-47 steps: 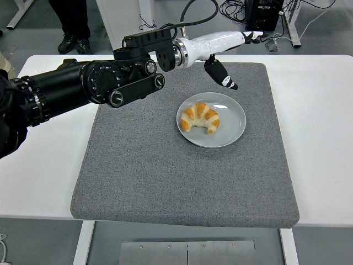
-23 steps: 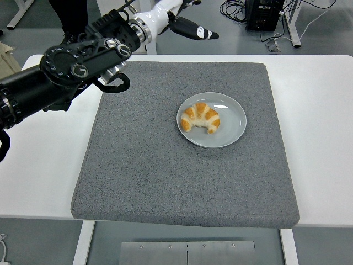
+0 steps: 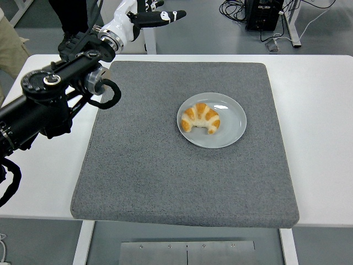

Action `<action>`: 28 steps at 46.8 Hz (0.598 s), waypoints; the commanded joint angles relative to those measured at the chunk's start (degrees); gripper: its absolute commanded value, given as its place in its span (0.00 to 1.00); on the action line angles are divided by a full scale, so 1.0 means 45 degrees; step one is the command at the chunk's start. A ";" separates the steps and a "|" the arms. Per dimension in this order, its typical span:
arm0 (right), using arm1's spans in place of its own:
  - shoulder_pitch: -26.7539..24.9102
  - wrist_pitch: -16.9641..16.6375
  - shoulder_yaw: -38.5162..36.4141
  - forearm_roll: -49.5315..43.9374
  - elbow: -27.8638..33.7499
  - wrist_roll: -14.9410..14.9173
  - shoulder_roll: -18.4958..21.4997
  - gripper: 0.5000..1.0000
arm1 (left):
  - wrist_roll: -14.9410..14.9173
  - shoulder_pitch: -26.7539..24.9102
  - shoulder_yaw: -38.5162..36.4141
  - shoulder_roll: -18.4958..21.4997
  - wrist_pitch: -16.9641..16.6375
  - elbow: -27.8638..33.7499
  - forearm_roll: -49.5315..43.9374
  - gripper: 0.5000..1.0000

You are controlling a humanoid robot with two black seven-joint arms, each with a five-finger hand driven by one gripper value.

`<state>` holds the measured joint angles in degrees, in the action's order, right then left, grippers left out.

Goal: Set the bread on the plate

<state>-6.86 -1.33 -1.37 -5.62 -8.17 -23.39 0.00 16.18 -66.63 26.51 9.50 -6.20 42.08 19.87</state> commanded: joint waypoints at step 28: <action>0.0000 -0.0017 -0.0007 0.0000 0.0000 0.0002 0.0000 1.00 | 0.0037 0.1134 0.2038 -0.0920 0.1669 -0.3317 -0.2052 0.94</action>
<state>-6.85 -1.35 -1.39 -5.63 -8.17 -23.38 0.00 16.47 -61.53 35.46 5.63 -0.45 27.33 11.27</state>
